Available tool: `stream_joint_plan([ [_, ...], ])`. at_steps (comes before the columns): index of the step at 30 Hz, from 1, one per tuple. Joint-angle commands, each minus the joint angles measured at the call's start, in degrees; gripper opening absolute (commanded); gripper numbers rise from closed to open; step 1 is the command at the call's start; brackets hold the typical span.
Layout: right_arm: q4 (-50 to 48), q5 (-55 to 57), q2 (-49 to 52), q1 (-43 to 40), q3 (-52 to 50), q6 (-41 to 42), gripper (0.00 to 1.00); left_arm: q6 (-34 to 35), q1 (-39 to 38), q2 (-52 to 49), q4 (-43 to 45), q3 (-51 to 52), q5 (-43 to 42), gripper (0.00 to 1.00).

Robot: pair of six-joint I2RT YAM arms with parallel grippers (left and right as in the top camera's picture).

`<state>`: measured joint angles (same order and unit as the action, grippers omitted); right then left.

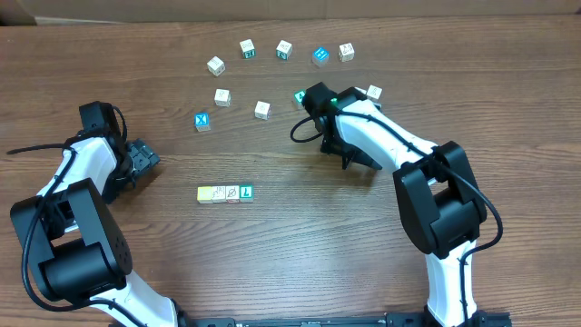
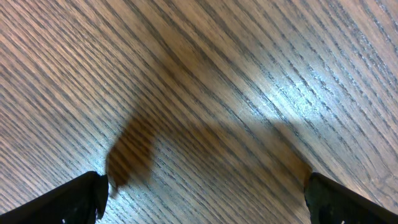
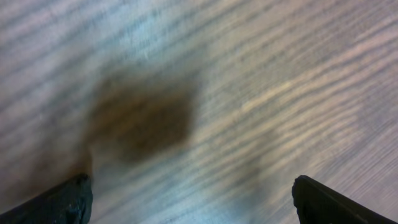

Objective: Form a horizontal line
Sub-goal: 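Raise the right gripper and swing it back toward the arc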

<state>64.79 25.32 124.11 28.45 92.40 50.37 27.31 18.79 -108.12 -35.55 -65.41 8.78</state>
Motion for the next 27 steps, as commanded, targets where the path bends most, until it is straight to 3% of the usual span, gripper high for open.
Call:
stream_joint_plan([
  [1,-2.08,0.98,-1.62,-0.22,-0.52,0.24,1.0,0.13,-0.44,-1.01,-0.35,0.37,0.35,0.99],
  [15,-16.52,0.98,-1.62,-0.24,-0.52,0.26,1.0,0.13,-0.44,-1.01,-0.33,0.37,0.35,1.0],
  [27,-17.16,0.98,-1.62,-0.24,-0.52,0.26,1.0,0.13,-0.44,-1.01,-0.35,0.37,0.35,0.99],
])
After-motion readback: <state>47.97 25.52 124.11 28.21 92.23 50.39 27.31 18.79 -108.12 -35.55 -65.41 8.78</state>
